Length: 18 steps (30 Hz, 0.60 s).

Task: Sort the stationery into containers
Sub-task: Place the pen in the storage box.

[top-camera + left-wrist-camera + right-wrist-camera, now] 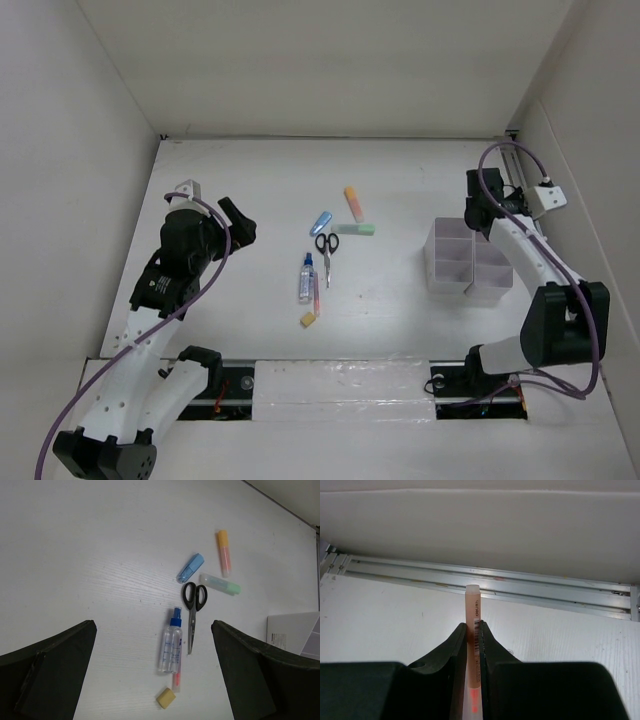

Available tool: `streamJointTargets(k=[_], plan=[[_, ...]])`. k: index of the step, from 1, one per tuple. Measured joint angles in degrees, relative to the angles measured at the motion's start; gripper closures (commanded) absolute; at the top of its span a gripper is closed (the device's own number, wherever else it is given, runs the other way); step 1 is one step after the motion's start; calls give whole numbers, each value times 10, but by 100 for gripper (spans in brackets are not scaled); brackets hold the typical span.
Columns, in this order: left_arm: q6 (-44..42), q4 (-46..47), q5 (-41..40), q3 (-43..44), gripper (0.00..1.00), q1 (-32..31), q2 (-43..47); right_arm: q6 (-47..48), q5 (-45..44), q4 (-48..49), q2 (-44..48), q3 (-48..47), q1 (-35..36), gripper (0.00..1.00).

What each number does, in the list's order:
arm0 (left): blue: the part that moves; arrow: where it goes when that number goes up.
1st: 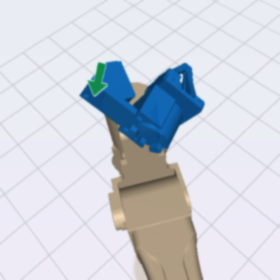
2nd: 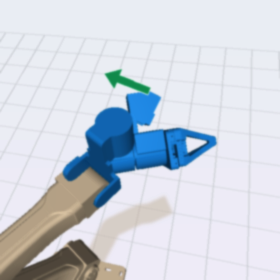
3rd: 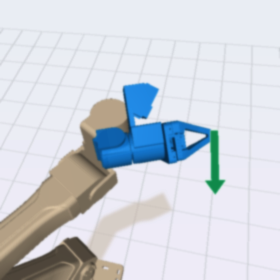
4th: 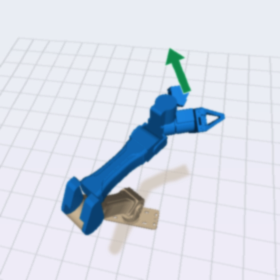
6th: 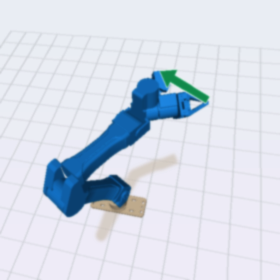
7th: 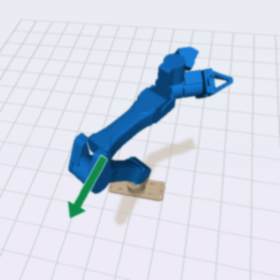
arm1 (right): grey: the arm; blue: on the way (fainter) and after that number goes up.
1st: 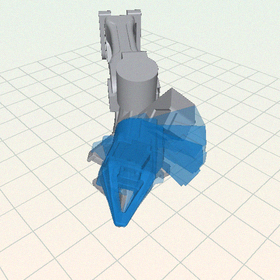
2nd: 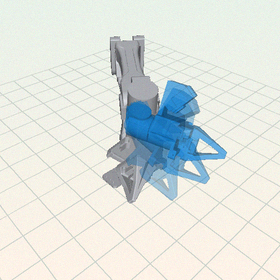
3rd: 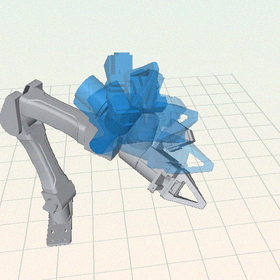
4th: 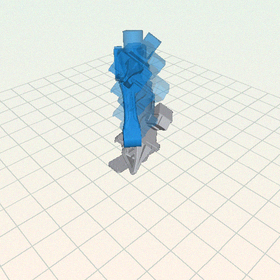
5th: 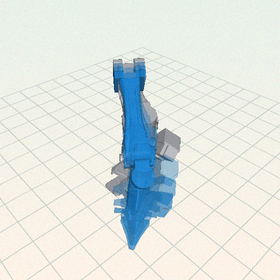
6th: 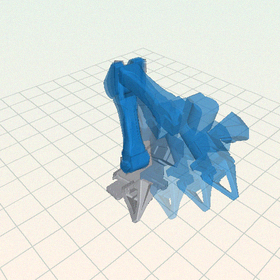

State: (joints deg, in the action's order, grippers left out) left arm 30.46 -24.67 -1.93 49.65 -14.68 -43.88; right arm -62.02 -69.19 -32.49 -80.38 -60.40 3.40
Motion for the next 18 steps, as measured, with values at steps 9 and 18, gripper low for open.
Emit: streamJointTargets(k=[9,18], plan=[[0,0,0,0,0,0,0,-11,0,-7,-25,-17,0,98],[-4,1,4,0,0,0,0,-27,-3,-35,-53,-38,6,75]])
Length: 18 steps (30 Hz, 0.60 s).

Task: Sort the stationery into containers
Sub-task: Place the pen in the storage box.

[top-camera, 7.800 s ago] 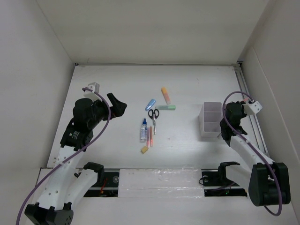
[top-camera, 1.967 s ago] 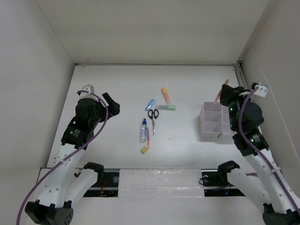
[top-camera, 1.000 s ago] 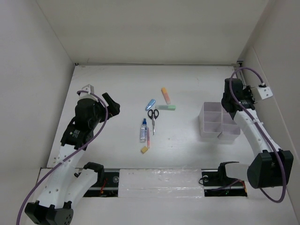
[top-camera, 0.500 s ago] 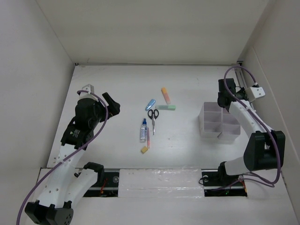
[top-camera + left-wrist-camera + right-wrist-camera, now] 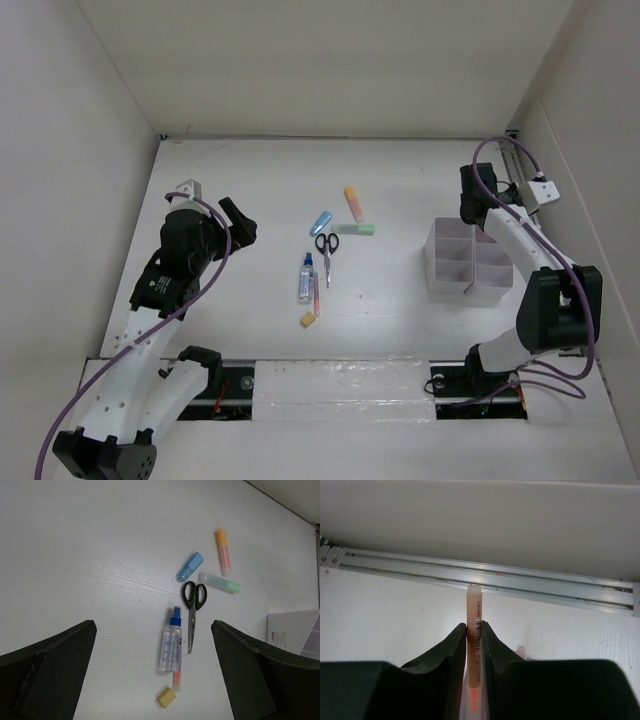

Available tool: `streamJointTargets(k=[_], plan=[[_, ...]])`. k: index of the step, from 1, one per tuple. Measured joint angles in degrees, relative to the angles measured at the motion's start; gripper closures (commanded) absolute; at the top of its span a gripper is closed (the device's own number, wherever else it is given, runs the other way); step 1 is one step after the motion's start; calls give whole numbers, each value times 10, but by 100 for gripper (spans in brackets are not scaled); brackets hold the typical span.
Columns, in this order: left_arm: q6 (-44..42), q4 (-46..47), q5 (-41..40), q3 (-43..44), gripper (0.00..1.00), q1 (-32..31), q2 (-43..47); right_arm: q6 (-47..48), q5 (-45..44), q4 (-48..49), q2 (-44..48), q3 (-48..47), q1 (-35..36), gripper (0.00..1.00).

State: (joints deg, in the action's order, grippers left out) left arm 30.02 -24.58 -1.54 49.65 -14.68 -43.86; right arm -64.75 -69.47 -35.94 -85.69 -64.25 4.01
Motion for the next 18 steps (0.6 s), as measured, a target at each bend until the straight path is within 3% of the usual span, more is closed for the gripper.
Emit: streamJointTargets(k=[7,13,18], plan=[[0,1,0,0,0,0,0,-23,-4,-30,-2,-6,28,40],[0,2,0,0,0,0,0,-26,-10,-46,22,-6,62,28],[3,0,-19,0,0,0,0,94,25,2,97,-10,202,22]])
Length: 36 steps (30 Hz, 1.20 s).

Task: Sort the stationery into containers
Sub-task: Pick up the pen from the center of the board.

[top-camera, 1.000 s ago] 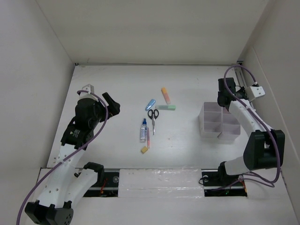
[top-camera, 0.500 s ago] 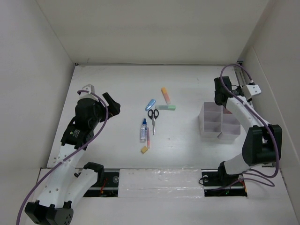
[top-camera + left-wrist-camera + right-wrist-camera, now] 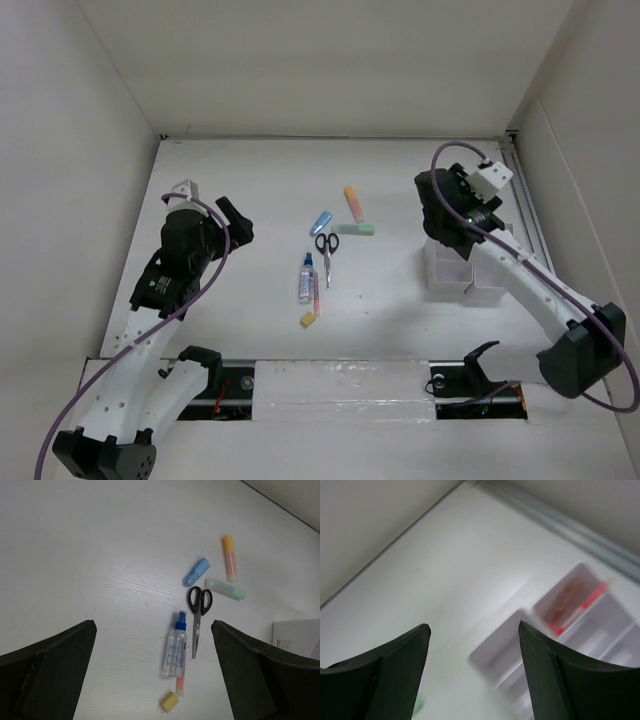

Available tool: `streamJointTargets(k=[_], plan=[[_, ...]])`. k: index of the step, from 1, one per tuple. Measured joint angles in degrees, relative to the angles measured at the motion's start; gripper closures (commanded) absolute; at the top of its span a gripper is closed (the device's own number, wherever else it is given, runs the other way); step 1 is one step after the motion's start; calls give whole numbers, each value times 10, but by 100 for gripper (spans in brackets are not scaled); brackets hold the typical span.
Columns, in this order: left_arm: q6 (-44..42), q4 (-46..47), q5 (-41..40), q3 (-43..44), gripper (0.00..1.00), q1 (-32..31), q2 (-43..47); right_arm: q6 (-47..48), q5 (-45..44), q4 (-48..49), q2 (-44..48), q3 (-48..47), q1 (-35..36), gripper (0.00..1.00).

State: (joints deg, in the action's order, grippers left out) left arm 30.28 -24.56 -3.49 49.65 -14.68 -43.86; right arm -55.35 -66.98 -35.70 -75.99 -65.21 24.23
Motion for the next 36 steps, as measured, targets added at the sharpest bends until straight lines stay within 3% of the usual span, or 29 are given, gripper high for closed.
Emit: streamJointTargets(k=[1,3,7,11,13,15,27,36], plan=[[3,-2,-11,0,0,0,0,35,28,21,16,-3,32,21],[11,-11,-39,1,0,0,0,94,99,61,40,-10,86,0],[34,-36,-99,10,0,2,-1,147,191,99,28,-30,182,4],[48,-43,-128,15,0,13,-1,138,238,106,-54,-49,277,11],[49,-45,-132,15,0,13,-1,126,260,105,-95,-47,315,20],[49,-45,-132,15,0,13,-1,113,280,105,-125,-39,342,20],[47,-44,-115,15,0,13,-1,83,346,135,-224,-32,376,24],[42,-44,-104,15,0,13,-2,64,363,143,-235,-13,398,27]])
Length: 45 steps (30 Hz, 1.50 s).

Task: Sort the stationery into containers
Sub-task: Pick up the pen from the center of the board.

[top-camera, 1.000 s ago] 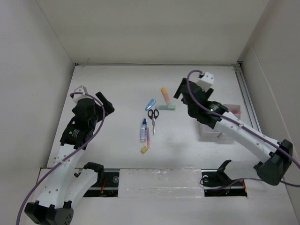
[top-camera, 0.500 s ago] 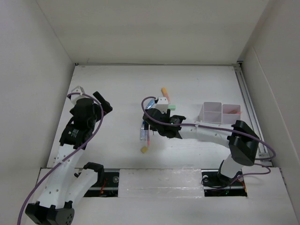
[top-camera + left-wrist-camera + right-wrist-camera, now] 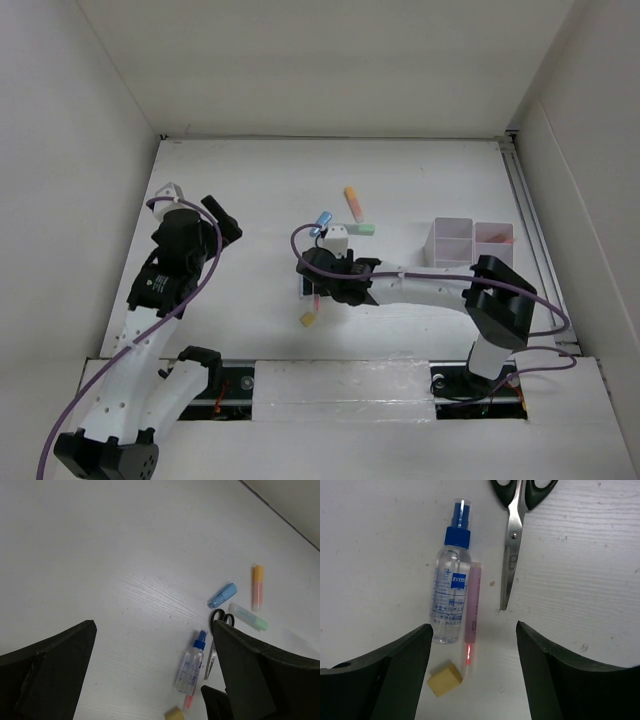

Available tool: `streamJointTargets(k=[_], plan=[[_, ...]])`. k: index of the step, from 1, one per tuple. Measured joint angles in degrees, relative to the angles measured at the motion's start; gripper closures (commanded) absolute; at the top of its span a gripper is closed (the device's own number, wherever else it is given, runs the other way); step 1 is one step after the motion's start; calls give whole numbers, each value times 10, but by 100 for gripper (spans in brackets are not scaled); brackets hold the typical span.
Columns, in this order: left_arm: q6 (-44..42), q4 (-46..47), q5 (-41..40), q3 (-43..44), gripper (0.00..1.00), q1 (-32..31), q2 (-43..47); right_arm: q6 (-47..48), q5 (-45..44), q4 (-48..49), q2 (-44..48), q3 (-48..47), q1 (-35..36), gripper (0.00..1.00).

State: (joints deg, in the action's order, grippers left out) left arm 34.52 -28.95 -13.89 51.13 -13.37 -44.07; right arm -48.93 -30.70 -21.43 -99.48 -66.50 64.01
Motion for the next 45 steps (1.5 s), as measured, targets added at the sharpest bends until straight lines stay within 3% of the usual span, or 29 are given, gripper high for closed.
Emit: streamJointTargets(k=[11,22,39,45], plan=[[-2,4,18,0,0,0,-64,-19,14,16,-20,41,10,32],[-7,5,24,0,0,0,-63,-23,19,27,-41,44,10,33],[-9,5,30,0,0,0,-52,-29,-6,22,-49,41,10,46],[-9,5,30,0,0,0,-51,-19,-9,16,-58,30,10,57]])
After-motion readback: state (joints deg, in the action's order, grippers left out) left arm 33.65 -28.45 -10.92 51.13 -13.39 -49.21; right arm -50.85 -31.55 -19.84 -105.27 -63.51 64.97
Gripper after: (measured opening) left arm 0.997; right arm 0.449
